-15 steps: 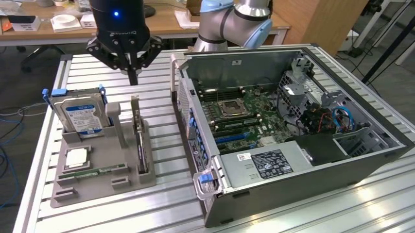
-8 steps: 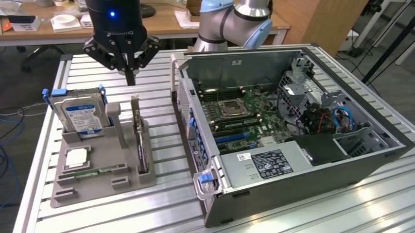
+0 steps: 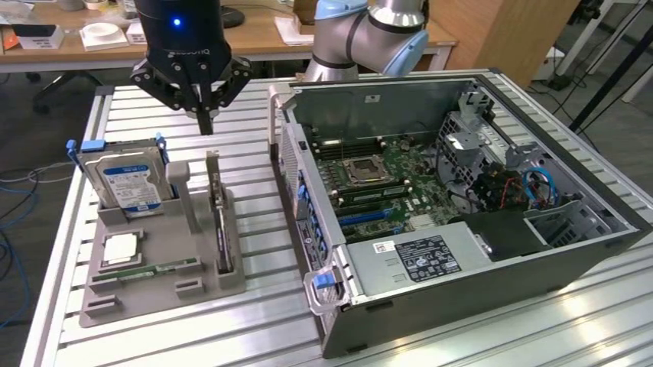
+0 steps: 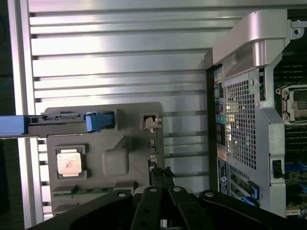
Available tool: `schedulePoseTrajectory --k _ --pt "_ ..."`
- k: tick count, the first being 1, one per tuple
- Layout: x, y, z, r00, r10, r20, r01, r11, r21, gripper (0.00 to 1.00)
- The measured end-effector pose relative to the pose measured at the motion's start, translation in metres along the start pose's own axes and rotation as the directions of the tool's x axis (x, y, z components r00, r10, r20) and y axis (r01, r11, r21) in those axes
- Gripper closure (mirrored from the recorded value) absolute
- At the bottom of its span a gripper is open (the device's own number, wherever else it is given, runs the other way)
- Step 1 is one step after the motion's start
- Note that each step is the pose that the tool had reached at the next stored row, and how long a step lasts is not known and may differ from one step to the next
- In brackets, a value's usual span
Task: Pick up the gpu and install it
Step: 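Reach for the gpu, then pick up the gpu and move the gpu toward the slot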
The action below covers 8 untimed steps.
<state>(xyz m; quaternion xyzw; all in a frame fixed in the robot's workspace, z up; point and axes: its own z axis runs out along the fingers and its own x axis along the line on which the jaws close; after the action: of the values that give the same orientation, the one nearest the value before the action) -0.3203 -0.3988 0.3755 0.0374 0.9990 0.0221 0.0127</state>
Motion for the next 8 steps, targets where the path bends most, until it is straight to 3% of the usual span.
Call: schedulePoseTrajectory --k 8 --pt "0.0 0.0 0.0 1.0 0.0 0.0 0.0 1.0 0.0 0.89"
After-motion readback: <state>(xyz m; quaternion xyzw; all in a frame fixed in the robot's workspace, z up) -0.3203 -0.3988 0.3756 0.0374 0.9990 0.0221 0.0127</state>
